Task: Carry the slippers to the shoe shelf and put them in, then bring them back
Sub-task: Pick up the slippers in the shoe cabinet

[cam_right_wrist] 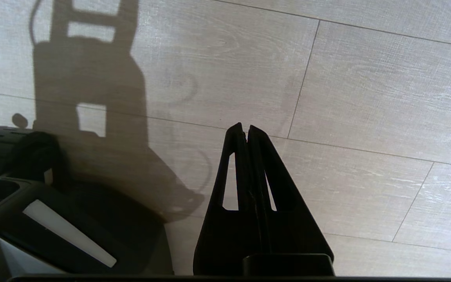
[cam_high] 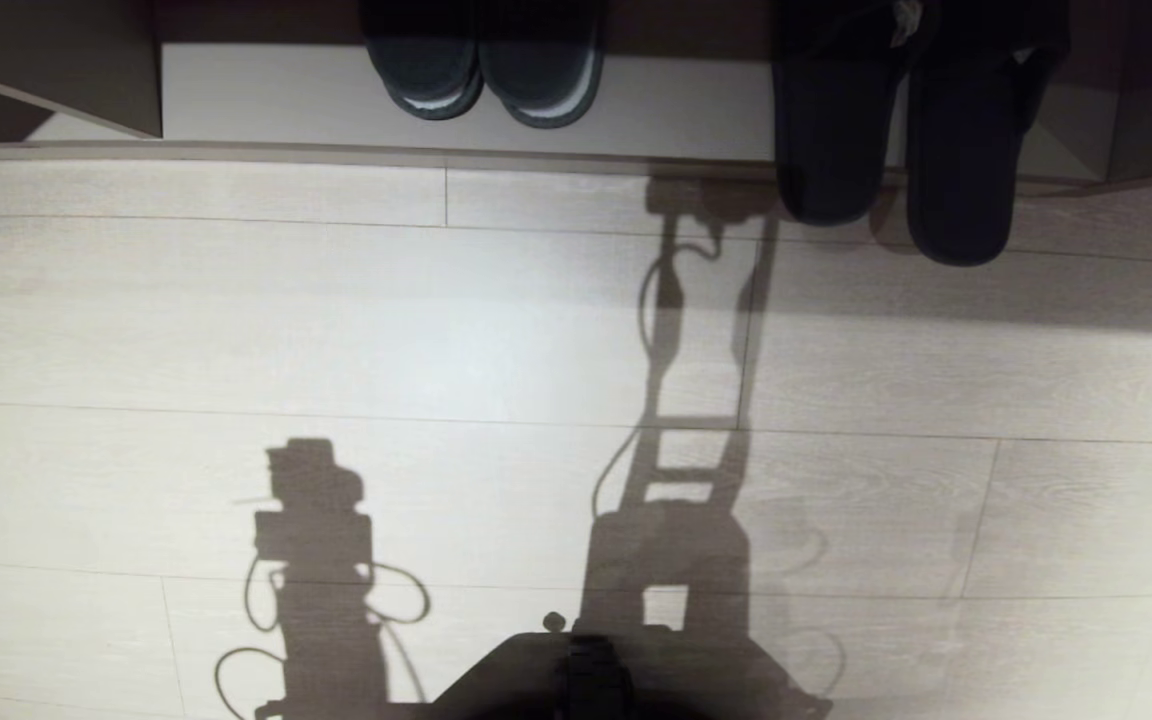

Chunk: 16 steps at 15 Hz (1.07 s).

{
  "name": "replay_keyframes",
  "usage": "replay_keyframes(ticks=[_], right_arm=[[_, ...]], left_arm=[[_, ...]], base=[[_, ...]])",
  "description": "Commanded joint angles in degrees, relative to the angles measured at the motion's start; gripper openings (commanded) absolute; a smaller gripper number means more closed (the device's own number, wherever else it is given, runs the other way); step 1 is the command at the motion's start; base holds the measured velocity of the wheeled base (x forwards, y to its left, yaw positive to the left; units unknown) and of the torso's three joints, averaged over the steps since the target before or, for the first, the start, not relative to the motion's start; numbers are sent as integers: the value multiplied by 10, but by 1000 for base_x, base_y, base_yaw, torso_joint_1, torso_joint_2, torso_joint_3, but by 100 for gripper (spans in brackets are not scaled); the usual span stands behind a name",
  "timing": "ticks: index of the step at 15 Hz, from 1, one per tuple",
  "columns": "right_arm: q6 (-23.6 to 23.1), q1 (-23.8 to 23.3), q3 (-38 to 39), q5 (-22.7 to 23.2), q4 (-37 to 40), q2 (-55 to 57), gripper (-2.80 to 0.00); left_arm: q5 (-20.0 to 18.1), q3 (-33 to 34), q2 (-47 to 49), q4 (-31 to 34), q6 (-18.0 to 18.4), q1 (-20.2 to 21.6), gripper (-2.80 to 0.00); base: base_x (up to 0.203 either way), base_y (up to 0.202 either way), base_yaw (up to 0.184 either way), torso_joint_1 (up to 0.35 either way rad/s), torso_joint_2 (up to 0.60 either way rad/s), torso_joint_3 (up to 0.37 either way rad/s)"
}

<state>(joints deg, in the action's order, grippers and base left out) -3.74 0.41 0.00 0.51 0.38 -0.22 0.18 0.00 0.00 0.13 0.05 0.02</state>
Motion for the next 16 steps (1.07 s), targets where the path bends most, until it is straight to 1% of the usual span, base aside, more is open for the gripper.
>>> replay_keyframes(ticks=[1, 8, 9, 11, 12, 14, 16], right_arm=[[1, 0, 0, 0, 0, 3, -280], [-7, 0, 0, 1, -6, 3, -280], [-8, 0, -11, 2, -8, 4, -280], [-8, 0, -60, 19, 0, 32, -280], [-8, 1, -94, 28, 2, 73, -280], [-5, 6, -167, 38, -3, 198, -280], [-4, 12, -213, 47, -48, 339, -280]], left_arm=[[0, 0, 0, 0, 0, 0, -280], [-1, 0, 0, 0, 0, 1, -280], [0, 1, 0, 0, -2, 0, -280], [0, 1, 0, 0, -2, 1, -280], [0, 0, 0, 0, -2, 0, -280], [-1, 0, 0, 0, -3, 0, -280], [-1, 1, 0, 0, -3, 1, -280]], base=[[0, 0, 0, 0, 0, 0], [0, 0, 0, 0, 0, 0], [0, 0, 0, 0, 0, 0], [0, 0, 0, 0, 0, 0], [0, 0, 0, 0, 0, 0], [0, 0, 0, 0, 0, 0], [0, 0, 0, 0, 0, 0]])
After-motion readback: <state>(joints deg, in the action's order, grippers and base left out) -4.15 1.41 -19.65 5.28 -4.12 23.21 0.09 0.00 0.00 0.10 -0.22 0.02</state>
